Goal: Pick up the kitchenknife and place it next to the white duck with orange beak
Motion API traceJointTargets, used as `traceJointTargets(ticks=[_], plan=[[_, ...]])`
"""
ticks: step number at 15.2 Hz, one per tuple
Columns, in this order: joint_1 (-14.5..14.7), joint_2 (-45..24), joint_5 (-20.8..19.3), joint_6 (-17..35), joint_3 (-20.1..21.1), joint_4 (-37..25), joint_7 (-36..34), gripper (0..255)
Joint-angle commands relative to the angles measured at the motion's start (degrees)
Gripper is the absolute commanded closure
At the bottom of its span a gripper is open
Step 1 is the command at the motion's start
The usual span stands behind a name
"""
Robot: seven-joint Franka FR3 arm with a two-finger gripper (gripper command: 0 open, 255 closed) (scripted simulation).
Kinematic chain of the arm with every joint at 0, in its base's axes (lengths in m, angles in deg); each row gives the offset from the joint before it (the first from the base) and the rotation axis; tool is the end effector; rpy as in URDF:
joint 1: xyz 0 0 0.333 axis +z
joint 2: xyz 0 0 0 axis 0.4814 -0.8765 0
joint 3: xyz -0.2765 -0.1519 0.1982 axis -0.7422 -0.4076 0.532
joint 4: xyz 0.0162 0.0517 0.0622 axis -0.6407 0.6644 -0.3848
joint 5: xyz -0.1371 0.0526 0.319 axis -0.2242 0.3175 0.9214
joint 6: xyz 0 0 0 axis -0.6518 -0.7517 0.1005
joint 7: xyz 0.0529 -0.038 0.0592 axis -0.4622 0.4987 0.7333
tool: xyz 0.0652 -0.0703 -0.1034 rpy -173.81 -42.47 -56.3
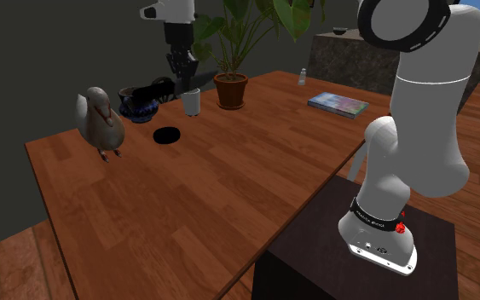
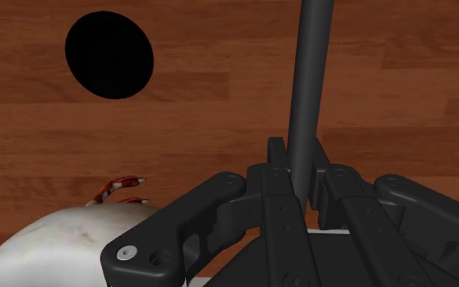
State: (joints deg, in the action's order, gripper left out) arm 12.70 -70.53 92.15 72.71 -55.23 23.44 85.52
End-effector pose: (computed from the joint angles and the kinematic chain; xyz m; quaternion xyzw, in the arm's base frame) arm 0.5579 0.1891 0.6053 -0.7445 -0.6671 -0.0148 0.0229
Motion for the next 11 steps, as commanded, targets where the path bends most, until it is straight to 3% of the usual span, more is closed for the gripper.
traceJointTargets(ticks=[1,11], plan=[[0.3,0.5,-0.2,1.8,0.1,2.2,-0.1,255],[1.0,1.2,-0.4,9.8,0.3,10.8,0.3,255]])
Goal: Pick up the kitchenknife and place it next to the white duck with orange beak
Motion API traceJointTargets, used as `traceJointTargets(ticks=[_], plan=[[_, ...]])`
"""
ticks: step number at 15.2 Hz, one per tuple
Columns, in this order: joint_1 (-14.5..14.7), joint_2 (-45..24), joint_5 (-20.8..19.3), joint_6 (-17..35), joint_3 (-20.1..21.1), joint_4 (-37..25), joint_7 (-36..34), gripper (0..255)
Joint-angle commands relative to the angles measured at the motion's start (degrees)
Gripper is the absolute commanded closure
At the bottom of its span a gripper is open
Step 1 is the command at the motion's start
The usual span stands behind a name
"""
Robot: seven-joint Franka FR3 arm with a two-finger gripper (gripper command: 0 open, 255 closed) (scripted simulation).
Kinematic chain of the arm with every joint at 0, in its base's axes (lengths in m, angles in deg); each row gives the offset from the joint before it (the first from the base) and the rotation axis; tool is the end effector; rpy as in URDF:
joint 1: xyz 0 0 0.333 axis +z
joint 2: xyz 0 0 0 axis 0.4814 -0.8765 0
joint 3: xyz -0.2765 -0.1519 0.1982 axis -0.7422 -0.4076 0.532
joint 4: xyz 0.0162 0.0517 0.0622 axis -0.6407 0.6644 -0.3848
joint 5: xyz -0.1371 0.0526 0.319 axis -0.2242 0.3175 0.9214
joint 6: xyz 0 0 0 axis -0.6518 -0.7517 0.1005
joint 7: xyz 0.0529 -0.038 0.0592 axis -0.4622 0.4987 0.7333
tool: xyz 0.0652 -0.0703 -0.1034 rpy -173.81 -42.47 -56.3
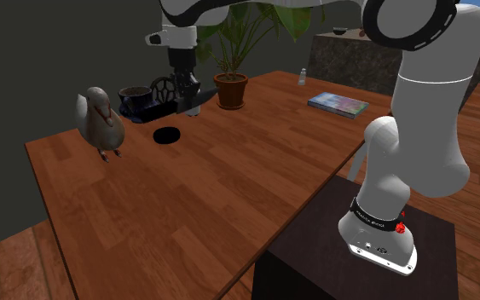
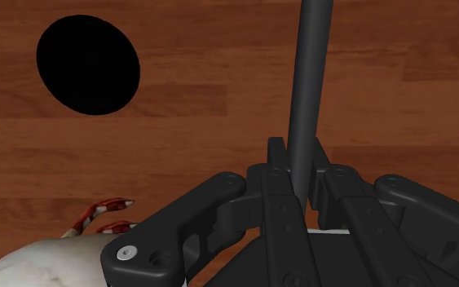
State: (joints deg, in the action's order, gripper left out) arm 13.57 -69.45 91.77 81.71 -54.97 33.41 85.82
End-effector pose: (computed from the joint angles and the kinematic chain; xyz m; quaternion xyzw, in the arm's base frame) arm 0.5576 0.1886 0.5533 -0.7445 -0.6670 -0.0148 0.0228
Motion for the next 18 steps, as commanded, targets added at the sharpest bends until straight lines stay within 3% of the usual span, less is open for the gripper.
traceJointTargets(ticks=[1,18], plan=[[0.1,0.1,0.0,1.5,0.1,1.6,0.0,255],[0.2,-2.4,1.8,13.7,0.6,11.7,1.7,255]])
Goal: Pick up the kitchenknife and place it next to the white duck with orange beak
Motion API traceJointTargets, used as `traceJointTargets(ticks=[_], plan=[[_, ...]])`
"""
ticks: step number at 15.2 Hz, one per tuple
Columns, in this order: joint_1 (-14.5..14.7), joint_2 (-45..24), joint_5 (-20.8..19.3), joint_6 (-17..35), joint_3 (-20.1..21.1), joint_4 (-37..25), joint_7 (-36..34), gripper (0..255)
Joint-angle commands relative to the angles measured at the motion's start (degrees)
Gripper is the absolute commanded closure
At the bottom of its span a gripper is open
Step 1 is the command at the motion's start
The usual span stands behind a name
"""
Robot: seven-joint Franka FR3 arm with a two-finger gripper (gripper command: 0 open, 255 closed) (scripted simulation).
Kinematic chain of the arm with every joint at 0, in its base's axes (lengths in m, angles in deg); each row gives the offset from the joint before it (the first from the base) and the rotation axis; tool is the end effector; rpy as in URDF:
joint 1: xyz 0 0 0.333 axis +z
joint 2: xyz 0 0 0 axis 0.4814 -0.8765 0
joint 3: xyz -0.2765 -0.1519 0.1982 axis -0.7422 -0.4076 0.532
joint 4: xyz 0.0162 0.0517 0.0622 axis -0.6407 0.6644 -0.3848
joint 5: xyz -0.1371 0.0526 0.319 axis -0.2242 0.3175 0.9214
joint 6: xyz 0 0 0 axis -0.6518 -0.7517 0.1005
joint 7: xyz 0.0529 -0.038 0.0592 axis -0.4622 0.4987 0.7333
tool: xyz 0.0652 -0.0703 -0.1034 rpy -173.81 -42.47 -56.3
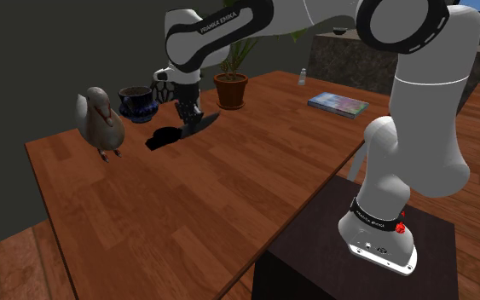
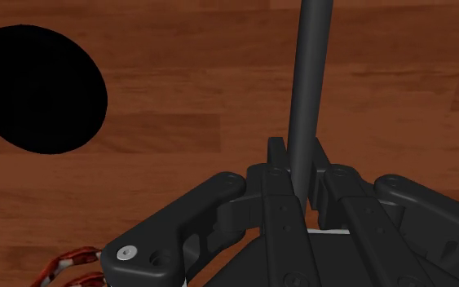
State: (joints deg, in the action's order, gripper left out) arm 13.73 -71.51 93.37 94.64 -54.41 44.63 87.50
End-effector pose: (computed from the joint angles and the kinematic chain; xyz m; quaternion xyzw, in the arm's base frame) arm 0.5612 0.1910 0.4681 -0.7443 -0.6672 -0.0147 0.0228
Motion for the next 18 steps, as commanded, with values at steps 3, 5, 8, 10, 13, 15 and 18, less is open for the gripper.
traceJointTargets(ticks=[3,5,8,10,13,15,18], plan=[[-0.1,-1.1,0.8,2.8,0.3,1.8,0.5,255],[-0.2,-1.7,1.2,4.2,0.4,2.7,0.8,255],[-0.3,-2.7,1.8,6.1,0.6,3.8,1.4,255],[-0.4,-3.4,2.3,7.4,0.8,4.5,1.7,255],[-0.6,-4.5,3.1,9.3,1.1,5.4,2.3,255],[-0.8,-5.5,3.8,10.9,1.3,6.1,2.8,255],[-0.8,-5.5,3.8,10.9,1.3,6.1,2.8,255]])
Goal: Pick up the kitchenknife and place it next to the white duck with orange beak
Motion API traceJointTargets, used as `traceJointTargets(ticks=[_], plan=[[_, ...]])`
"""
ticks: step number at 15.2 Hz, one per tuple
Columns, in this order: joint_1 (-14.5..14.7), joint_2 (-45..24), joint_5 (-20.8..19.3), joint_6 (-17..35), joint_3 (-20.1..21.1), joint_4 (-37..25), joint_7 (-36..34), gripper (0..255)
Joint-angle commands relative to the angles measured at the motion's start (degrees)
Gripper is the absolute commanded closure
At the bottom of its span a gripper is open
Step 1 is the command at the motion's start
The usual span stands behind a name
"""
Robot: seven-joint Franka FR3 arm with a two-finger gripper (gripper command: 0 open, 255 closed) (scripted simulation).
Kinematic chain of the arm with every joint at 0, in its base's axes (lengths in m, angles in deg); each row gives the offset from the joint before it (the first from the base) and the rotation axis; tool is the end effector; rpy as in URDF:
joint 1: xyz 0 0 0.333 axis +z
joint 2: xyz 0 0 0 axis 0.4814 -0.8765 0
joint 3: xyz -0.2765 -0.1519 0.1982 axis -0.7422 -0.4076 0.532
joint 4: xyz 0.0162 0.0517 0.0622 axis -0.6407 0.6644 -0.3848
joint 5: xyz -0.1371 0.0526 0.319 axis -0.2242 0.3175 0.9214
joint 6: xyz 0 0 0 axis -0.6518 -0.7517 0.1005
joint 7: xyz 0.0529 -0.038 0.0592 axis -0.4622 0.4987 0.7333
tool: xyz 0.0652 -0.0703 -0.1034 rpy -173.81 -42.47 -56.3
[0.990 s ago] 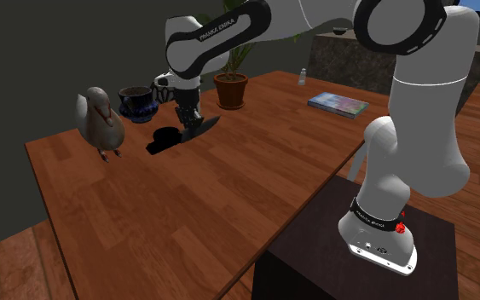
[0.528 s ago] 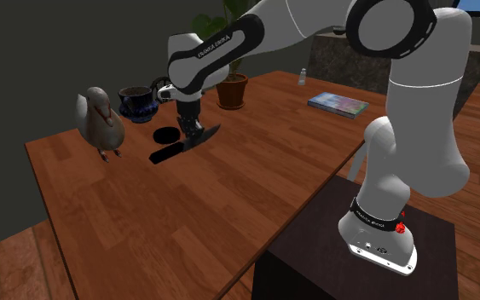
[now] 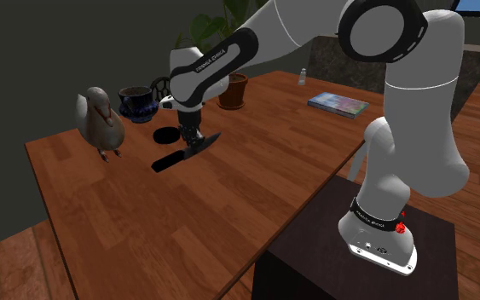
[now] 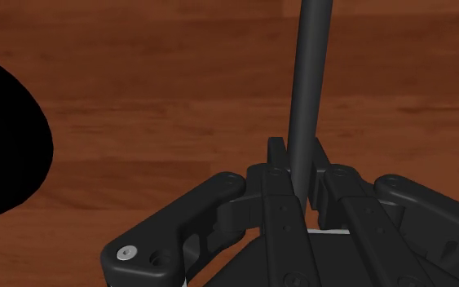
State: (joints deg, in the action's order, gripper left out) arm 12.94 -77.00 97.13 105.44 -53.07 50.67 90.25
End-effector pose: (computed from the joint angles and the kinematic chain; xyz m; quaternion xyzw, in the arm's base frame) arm 0.5692 0.1976 0.3863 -0.7444 -0.6671 -0.0148 0.0228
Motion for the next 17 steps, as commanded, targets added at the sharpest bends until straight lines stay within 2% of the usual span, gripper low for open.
traceJointTargets(ticks=[1,5,6,11,15,17], plan=[[0.0,0.0,0.0,0.1,0.0,0.1,0.0,255],[0.0,0.0,0.0,0.1,0.0,0.1,0.0,255],[0.0,0.0,0.0,0.1,0.0,0.1,0.0,0],[0.0,0.0,0.0,0.1,0.0,0.1,0.0,0],[0.5,3.5,-2.4,-5.9,-1.0,-2.9,-1.5,0],[0.5,3.5,-2.4,-5.9,-1.0,-2.9,-1.5,0]])
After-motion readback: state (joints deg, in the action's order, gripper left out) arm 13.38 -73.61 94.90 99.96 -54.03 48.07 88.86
